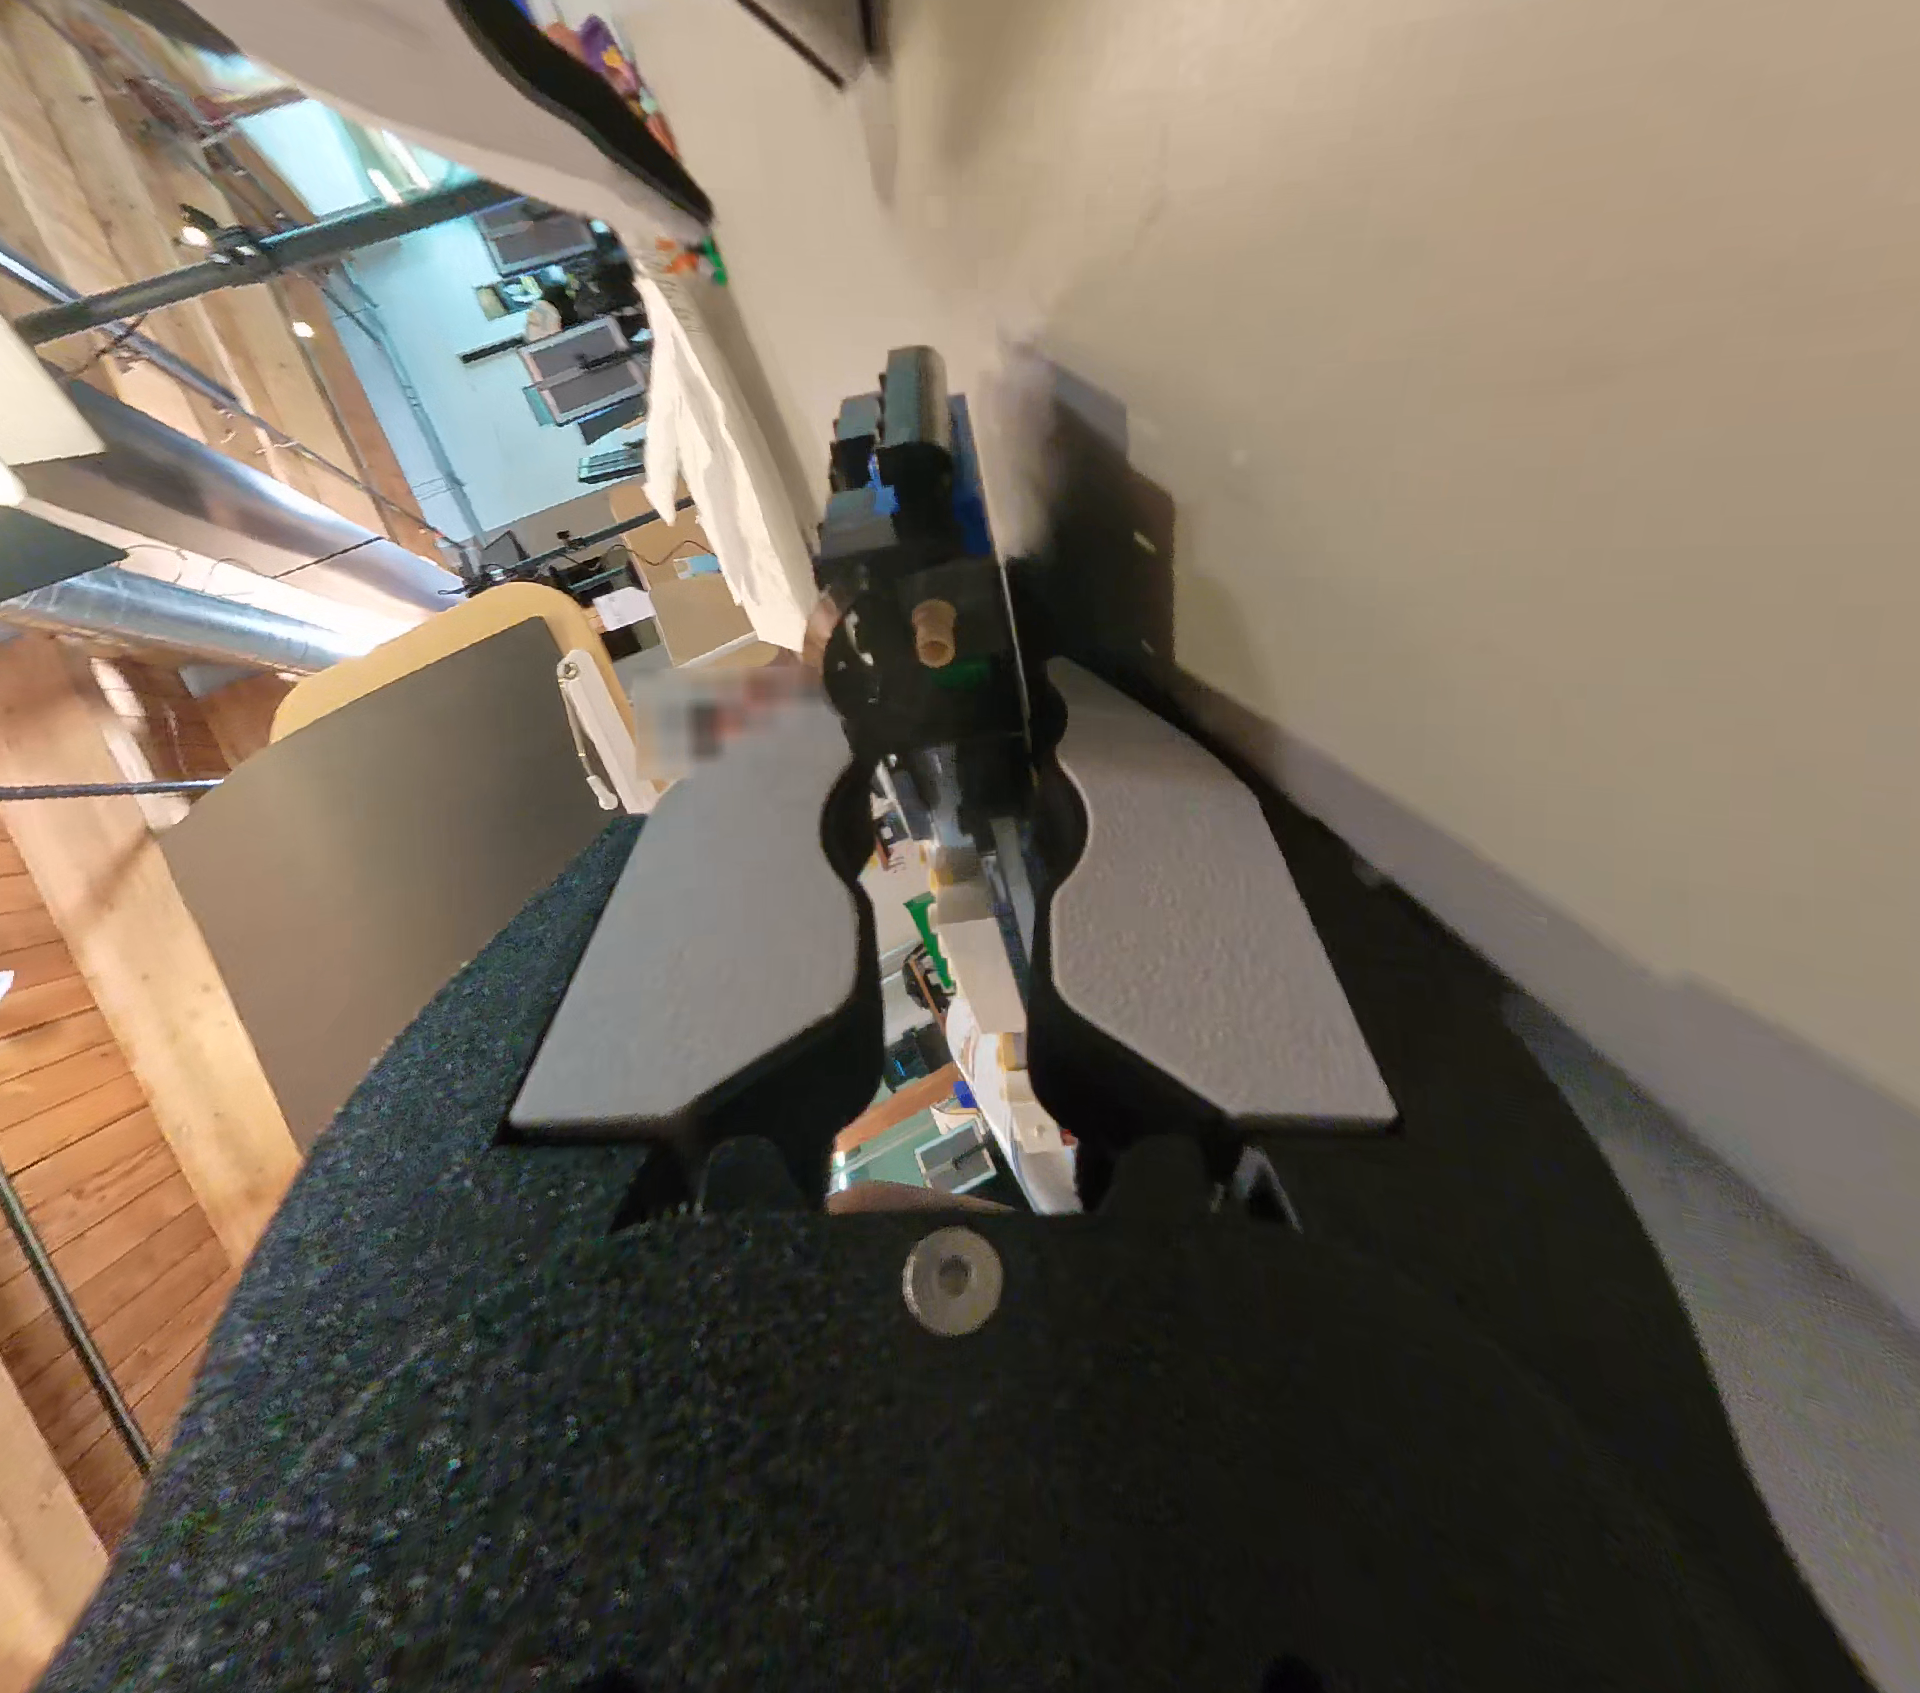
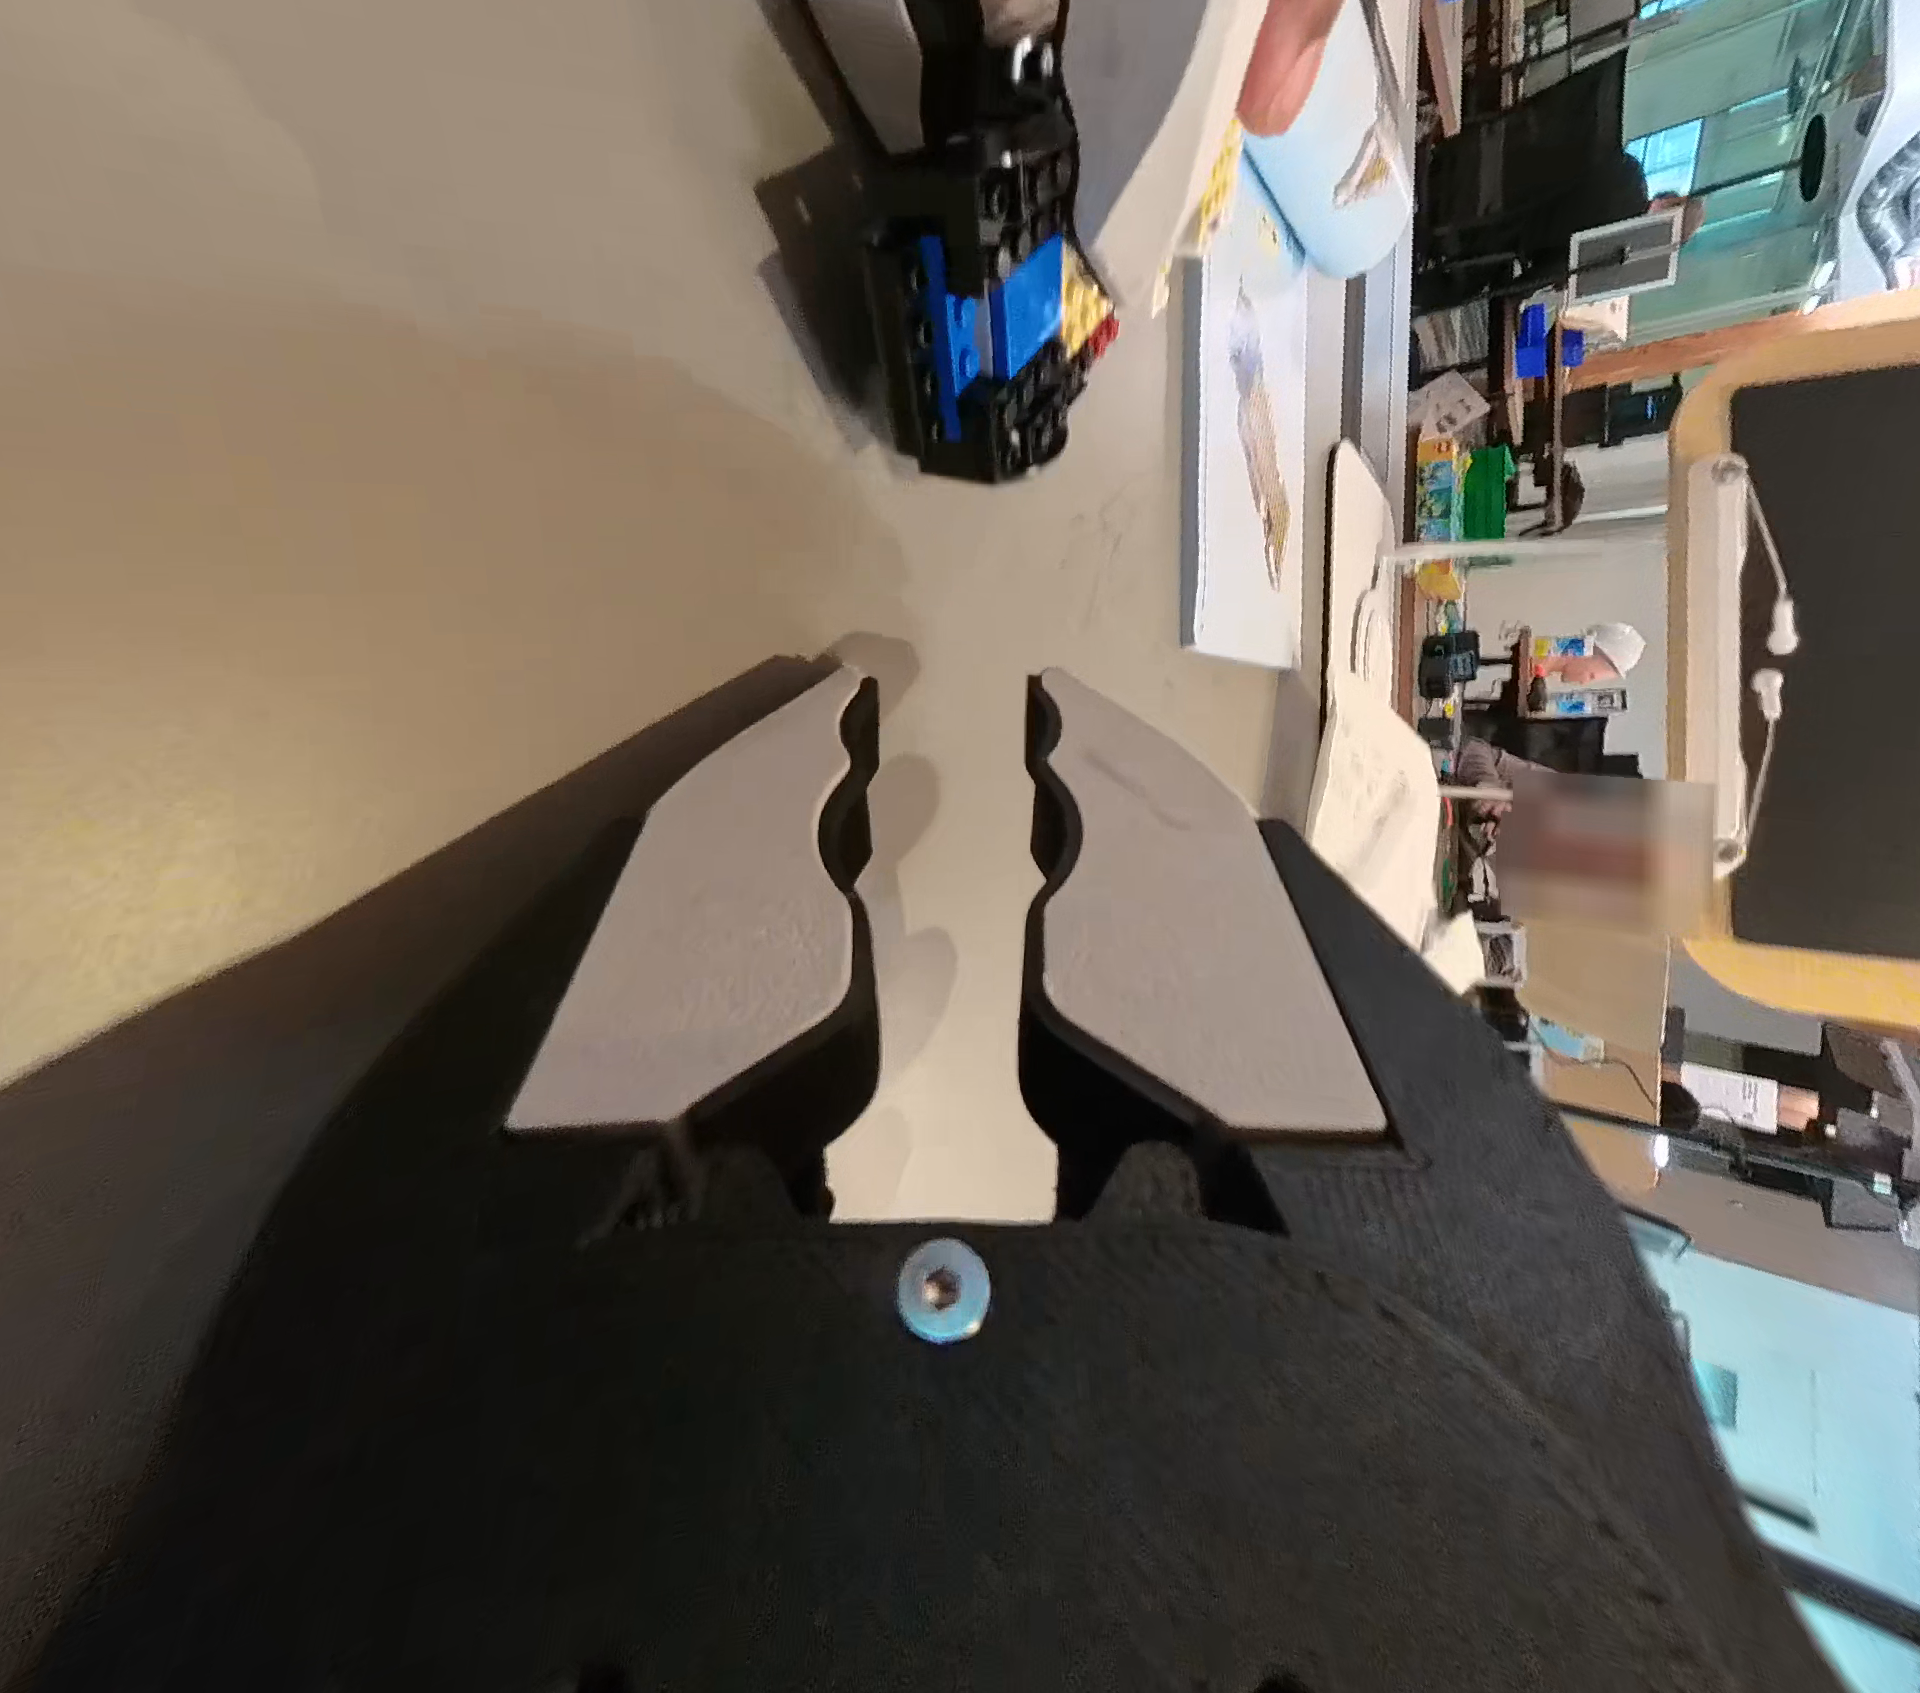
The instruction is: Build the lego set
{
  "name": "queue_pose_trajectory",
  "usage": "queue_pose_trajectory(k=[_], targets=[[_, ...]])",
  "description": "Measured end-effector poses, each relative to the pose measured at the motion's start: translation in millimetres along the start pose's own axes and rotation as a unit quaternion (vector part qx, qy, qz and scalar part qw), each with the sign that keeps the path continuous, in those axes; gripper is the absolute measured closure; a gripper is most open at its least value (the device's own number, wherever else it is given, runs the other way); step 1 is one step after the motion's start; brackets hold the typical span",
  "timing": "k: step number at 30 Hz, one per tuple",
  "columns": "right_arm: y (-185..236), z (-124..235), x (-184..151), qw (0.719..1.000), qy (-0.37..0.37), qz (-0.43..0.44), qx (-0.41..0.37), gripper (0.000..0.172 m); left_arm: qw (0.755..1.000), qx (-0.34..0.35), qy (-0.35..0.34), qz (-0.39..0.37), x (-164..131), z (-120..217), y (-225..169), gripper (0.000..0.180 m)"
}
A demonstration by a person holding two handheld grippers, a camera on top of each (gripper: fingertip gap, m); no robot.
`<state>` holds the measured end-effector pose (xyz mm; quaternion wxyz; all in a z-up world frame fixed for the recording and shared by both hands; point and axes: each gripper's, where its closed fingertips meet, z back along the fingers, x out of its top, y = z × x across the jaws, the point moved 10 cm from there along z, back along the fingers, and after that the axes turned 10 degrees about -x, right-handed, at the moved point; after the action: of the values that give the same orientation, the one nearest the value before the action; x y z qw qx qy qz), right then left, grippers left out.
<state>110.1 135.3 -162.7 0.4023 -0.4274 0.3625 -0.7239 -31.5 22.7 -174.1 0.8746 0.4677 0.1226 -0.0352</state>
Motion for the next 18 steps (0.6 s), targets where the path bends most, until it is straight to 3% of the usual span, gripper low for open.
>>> queue_pose_trajectory(k=[2,5,11,15,18], targets=[[-1.0,11.5,-2.9,1.0,0.022,-0.016,0.002,0.142,1.0,-0.031,0.002,0.004,-0.5,3.3,3.5,0.149],[-3.3,38.4,-6.8,0.997,0.06,-0.047,0.006,0.14,0.997,-0.074,-0.01,0.036,-2.6,11.9,13.0,0.129],[-37.5,122.5,-30.0,0.984,0.132,-0.114,0.037,0.14,0.984,-0.154,-0.025,0.085,-8.9,25.8,23.9,0.103],[-89.6,183.3,-74.8,0.978,0.174,-0.103,0.055,0.146,0.973,-0.197,-0.029,0.114,-15.2,27.7,24.7,0.102],[-107.1,201.6,-127.2,0.962,0.205,-0.101,0.146,0.149,0.963,-0.238,-0.023,0.125,-21.0,30.0,26.2,0.097]])
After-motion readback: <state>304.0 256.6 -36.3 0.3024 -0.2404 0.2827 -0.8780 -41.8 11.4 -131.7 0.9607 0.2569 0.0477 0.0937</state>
